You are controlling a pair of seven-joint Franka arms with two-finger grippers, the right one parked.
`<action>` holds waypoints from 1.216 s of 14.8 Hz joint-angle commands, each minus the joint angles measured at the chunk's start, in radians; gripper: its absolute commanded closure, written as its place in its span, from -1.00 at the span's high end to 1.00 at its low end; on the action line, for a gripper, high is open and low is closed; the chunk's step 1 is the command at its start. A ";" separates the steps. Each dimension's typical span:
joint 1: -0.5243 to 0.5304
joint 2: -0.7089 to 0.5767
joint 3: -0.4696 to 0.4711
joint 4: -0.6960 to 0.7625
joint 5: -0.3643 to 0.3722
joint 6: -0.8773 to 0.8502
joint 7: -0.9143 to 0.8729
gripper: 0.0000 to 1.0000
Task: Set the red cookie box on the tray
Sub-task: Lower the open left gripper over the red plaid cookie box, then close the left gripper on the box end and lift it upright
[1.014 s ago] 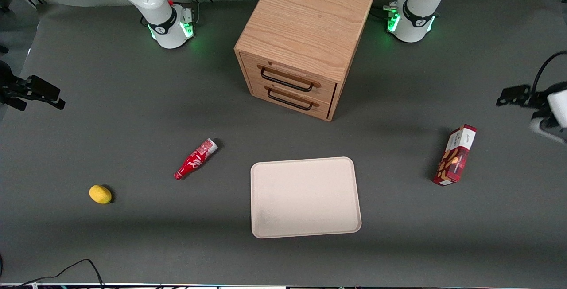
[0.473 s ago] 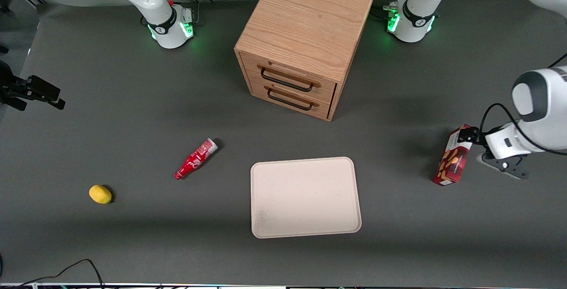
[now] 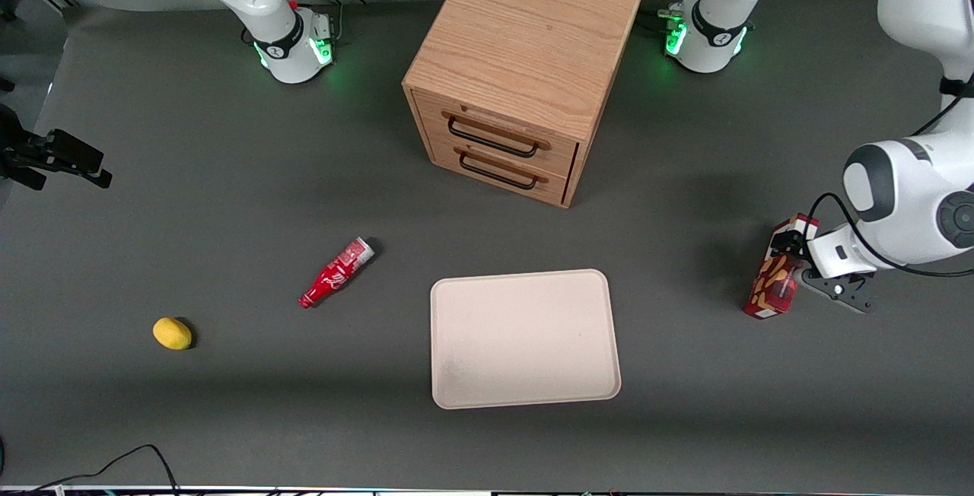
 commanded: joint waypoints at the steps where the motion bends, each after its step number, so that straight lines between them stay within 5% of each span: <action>1: 0.001 0.007 0.002 -0.051 -0.013 0.075 0.024 1.00; 2: 0.001 0.010 0.002 -0.051 -0.013 0.075 0.024 1.00; 7: 0.001 0.015 0.002 -0.049 -0.056 0.075 0.024 -0.77; 8: 0.001 0.017 0.002 -0.048 -0.056 0.075 0.024 -1.00; 14: 0.002 0.004 0.003 -0.012 -0.058 0.038 0.029 -1.00; 18: 0.001 -0.011 0.008 0.203 -0.058 -0.298 0.006 -1.00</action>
